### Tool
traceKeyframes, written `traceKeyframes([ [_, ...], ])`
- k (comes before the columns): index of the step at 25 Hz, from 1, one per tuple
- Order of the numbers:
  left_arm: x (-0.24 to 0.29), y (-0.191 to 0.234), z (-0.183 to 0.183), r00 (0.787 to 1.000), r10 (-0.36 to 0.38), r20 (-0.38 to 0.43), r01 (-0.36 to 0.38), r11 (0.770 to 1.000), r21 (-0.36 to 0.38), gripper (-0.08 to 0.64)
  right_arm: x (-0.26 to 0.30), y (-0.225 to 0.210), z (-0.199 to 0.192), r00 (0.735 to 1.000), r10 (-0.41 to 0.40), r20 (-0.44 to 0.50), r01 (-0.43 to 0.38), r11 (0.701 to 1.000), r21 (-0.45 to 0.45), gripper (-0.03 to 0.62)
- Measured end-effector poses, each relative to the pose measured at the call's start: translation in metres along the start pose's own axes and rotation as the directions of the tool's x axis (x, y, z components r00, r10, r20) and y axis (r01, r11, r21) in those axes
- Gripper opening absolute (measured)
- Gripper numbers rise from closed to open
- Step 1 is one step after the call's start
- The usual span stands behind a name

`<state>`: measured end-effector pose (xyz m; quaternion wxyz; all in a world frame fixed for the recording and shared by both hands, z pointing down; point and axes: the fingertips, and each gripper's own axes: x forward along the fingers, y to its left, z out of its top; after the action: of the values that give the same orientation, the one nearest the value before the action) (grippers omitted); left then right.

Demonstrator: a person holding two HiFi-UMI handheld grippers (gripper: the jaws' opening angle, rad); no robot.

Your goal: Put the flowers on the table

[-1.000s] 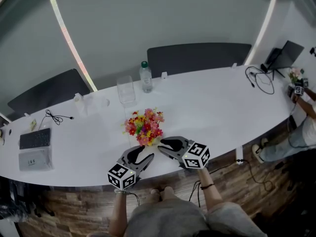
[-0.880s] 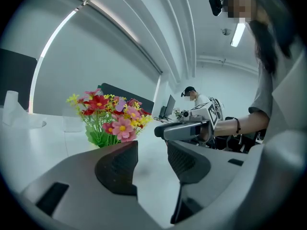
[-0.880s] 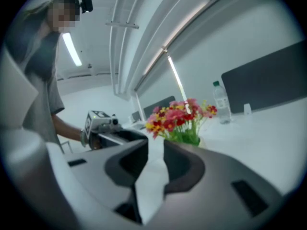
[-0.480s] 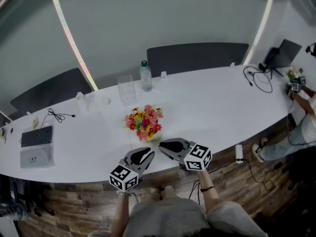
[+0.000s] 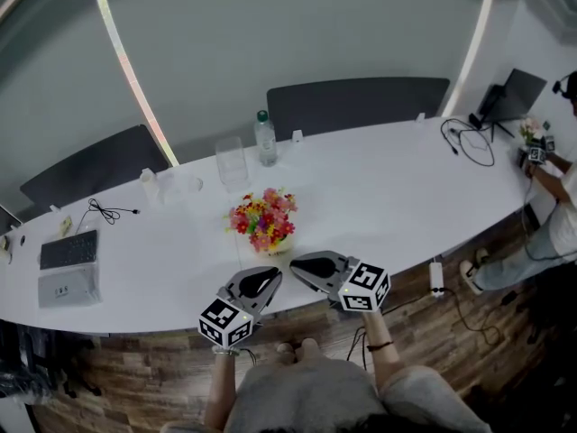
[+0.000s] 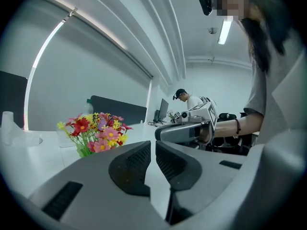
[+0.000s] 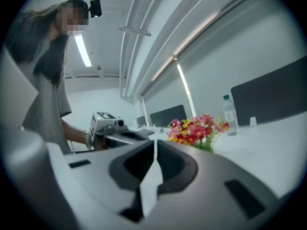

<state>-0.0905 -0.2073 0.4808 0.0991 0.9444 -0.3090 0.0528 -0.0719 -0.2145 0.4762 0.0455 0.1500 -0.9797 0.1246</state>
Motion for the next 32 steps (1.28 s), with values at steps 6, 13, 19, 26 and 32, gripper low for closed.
traceKeyframes([
  [6,0.000,-0.005,0.004,1.000,-0.031,0.002,0.031,0.999,0.009,0.032,-0.003,0.003,0.010,1.000,-0.006,0.031,0.007,1.000,-0.015,0.029],
  [13,0.000,-0.007,0.011,0.999,-0.050,0.013,0.050,0.998,0.028,0.026,-0.003,0.006,0.015,0.999,0.000,0.052,0.001,1.000,-0.029,0.026],
  [19,0.001,-0.005,0.012,0.998,-0.059,0.017,0.058,0.998,0.031,0.026,-0.004,0.007,0.013,0.998,0.009,0.060,-0.007,0.999,-0.032,0.025],
  [26,0.005,-0.011,0.012,0.996,-0.091,0.009,0.091,0.995,0.029,0.026,-0.005,0.006,0.008,0.998,0.007,0.061,-0.005,1.000,-0.025,0.026],
  [32,0.005,-0.011,0.012,0.995,-0.104,0.004,0.104,0.994,0.031,0.026,-0.005,0.006,0.006,0.998,0.001,0.068,-0.001,1.000,-0.008,0.025],
])
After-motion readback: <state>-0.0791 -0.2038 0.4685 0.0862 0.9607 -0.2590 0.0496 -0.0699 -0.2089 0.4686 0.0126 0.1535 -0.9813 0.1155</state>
